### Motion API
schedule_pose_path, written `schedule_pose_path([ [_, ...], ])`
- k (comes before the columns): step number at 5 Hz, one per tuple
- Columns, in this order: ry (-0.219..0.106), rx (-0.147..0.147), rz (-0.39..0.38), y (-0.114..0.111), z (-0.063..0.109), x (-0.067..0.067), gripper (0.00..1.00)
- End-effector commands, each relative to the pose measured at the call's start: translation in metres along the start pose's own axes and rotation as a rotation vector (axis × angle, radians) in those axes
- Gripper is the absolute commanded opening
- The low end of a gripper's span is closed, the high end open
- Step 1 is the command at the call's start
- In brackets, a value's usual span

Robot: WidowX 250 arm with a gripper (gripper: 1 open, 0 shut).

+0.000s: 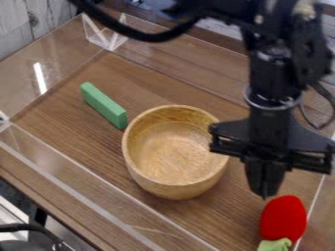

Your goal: Move the red object to the right side of the table

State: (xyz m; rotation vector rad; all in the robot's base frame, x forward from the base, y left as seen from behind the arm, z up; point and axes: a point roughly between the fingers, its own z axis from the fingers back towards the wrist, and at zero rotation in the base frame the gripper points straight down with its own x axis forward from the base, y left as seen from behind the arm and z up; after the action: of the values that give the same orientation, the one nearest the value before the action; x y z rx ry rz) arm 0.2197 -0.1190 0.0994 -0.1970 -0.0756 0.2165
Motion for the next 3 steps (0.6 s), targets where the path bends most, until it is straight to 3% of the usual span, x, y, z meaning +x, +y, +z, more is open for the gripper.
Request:
schedule_pose_path([
  [1, -0.030, -0.020, -0.018, 0.008, 0.013, 0.004, 0.00],
  [3, -0.023, -0.016, -0.077, -0.019, 0.008, 0.015, 0.00],
])
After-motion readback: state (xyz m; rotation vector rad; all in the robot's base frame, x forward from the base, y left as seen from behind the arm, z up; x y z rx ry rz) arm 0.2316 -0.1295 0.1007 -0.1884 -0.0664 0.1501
